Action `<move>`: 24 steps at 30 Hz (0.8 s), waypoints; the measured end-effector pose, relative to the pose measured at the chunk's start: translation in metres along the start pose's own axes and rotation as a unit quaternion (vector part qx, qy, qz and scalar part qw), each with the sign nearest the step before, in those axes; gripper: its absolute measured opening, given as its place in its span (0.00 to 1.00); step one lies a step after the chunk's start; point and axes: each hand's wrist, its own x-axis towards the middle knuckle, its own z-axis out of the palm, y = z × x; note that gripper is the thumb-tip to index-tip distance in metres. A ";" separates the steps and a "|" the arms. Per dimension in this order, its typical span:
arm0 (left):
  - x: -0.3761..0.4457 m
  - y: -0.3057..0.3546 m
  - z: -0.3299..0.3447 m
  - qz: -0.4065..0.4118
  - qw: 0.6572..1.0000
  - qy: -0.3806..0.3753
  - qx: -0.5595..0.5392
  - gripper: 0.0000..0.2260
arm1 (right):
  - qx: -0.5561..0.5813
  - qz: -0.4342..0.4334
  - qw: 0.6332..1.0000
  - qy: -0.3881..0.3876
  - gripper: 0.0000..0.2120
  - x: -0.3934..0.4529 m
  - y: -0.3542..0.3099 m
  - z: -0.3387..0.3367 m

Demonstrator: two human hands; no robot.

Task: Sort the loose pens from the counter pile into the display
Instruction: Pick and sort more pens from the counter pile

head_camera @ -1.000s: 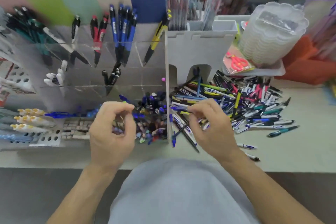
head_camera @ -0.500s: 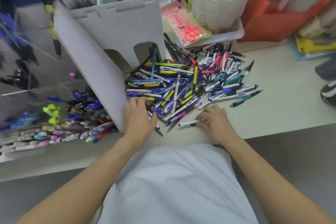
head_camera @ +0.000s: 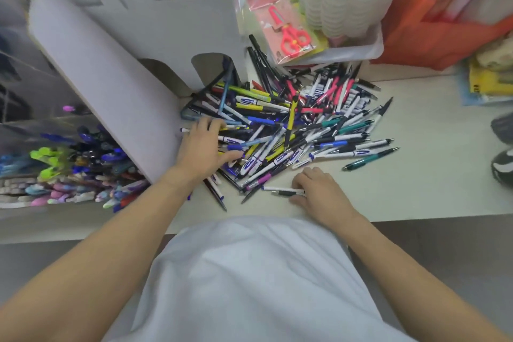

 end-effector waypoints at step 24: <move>0.014 0.003 -0.010 0.103 0.979 -0.165 0.057 0.16 | 0.109 0.129 0.983 -0.067 0.07 -0.010 -0.025 -0.010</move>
